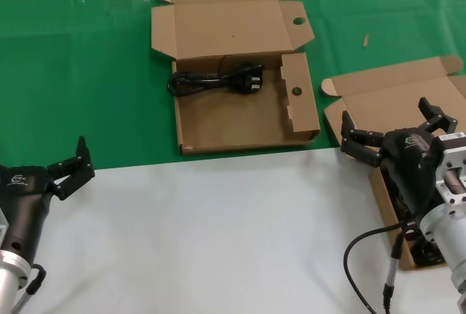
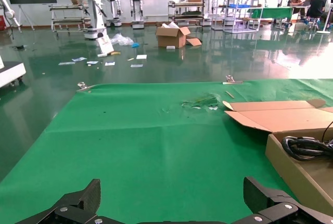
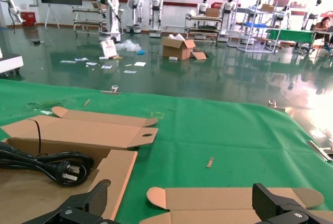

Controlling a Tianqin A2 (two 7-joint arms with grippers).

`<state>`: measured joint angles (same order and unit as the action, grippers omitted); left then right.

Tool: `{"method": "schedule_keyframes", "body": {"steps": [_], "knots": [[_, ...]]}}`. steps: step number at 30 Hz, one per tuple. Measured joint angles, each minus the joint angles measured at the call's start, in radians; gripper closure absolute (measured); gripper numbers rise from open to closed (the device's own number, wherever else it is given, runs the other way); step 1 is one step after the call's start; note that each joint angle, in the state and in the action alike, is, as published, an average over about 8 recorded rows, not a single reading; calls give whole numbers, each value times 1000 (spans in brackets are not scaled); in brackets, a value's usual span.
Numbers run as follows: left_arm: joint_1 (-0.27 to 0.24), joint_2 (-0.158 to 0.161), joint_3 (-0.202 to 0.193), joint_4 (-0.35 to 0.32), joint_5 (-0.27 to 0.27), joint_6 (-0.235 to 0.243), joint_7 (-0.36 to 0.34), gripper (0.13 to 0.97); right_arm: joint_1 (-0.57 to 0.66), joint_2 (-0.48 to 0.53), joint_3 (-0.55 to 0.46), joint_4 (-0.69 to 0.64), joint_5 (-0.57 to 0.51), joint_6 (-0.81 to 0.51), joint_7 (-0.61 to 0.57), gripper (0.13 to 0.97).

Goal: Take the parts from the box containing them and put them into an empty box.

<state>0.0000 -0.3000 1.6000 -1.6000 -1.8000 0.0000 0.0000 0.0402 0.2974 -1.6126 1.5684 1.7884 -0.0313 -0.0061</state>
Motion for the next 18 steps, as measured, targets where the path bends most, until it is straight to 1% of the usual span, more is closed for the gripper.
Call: {"method": "schedule_keyframes", "body": {"steps": [18], "knots": [[0,0,0,0,0,0,0,132,0,0,0,0,0,0,0,129]]}}
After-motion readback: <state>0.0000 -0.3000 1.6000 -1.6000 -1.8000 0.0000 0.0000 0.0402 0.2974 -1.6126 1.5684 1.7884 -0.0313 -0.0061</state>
